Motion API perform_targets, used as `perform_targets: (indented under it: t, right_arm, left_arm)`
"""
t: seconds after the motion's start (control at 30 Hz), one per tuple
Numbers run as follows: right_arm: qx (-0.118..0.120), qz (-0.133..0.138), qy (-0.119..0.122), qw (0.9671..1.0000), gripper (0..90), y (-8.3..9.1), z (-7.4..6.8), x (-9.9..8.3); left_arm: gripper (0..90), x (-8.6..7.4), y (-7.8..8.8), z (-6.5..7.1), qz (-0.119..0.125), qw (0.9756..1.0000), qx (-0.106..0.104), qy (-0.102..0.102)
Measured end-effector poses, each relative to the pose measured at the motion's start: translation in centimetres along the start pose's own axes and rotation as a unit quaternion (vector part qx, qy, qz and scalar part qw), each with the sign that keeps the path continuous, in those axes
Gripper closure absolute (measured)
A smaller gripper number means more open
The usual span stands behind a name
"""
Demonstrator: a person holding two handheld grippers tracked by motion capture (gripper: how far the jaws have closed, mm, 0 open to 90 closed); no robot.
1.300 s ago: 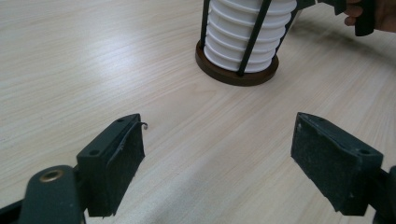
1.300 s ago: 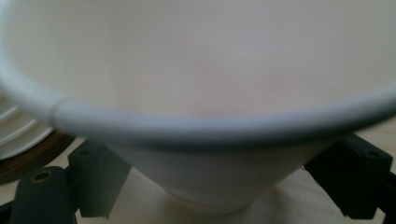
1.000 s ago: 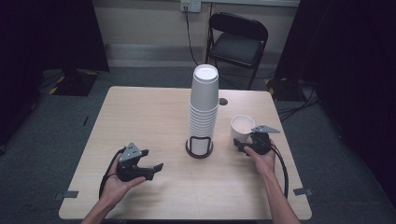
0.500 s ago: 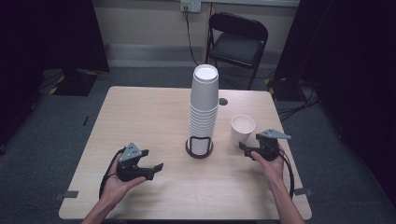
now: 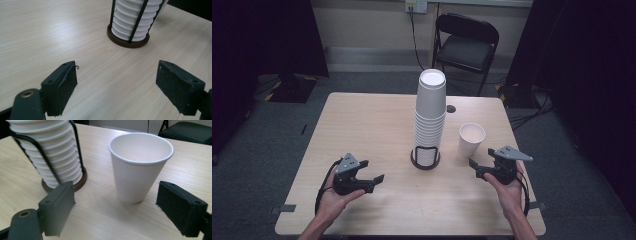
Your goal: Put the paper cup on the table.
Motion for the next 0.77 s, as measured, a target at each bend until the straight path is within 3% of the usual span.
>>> perform_targets:
  t: [0.17,0.27,0.47,0.6,0.77]
  right_arm:
    - [0.006,0.005,0.008,0.9999,14.7,1.5,-2.0,0.1]
    - [0.014,0.011,0.016,0.9997,14.7,2.1,-3.2,0.2]
    - [0.020,0.013,0.016,0.9996,14.7,1.9,-5.0,-0.8]
    - [0.023,0.005,0.021,0.9995,14.8,1.4,-5.5,-1.6]
    - [0.023,-0.002,0.015,0.9996,14.8,0.8,-5.1,-2.2]
  left_arm:
    - [17.1,-0.1,0.3,0.2,0.003,1.0000,0.003,-0.004]
    - [17.1,-0.1,0.3,0.6,0.005,1.0000,-0.006,0.001]
    - [17.1,-0.2,0.2,0.9,0.004,0.9999,-0.004,-0.014]
    - [17.1,-0.3,0.0,1.0,-0.002,0.9999,-0.002,-0.017]
    - [17.1,-0.4,0.0,1.2,-0.004,0.9998,-0.003,-0.020]
Point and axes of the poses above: each handheld gripper's, and its own axes: y roughly backward along the jaws, x roughly out of its top, z roughly to its right, the point moved 6 cm from there along -y, roughly forward along the jaws, and after that the axes turned 8 degrees about -z, right-handed, at the moved point
